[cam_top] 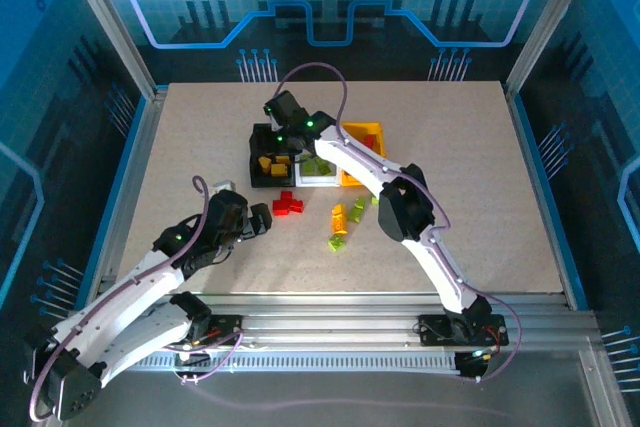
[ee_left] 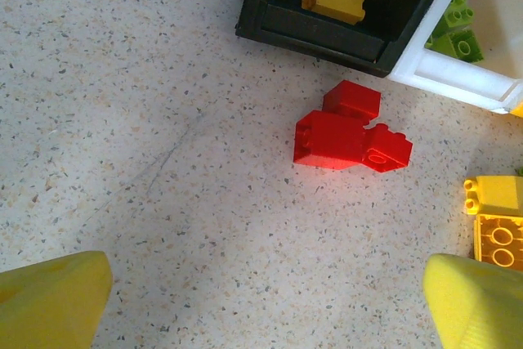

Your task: Sort the legos into containers by color

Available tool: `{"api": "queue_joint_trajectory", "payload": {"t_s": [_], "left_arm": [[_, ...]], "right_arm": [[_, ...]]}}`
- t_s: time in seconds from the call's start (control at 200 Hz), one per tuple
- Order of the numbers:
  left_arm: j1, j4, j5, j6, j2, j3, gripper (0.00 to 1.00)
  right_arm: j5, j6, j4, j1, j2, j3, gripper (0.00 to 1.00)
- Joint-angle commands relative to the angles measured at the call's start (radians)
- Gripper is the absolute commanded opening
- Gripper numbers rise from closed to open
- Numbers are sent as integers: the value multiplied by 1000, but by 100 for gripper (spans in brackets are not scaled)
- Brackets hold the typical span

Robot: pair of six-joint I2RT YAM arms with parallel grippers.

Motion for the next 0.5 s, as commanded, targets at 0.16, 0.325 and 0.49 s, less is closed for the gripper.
{"api": "queue_joint_trajectory", "payload": {"t_s": [0.16,0.325,0.49], "left_arm": [[7,73,114,76,128,66,99],[-38,182,239,122,315,160,97],[-141,263,263,144,556,288,94]], "right_arm": [[67,53,156,-10,-431,-483,68],[116,104,177,-41,-674,-846,69],[114,169,226,-109,-917,-1183,69]]}}
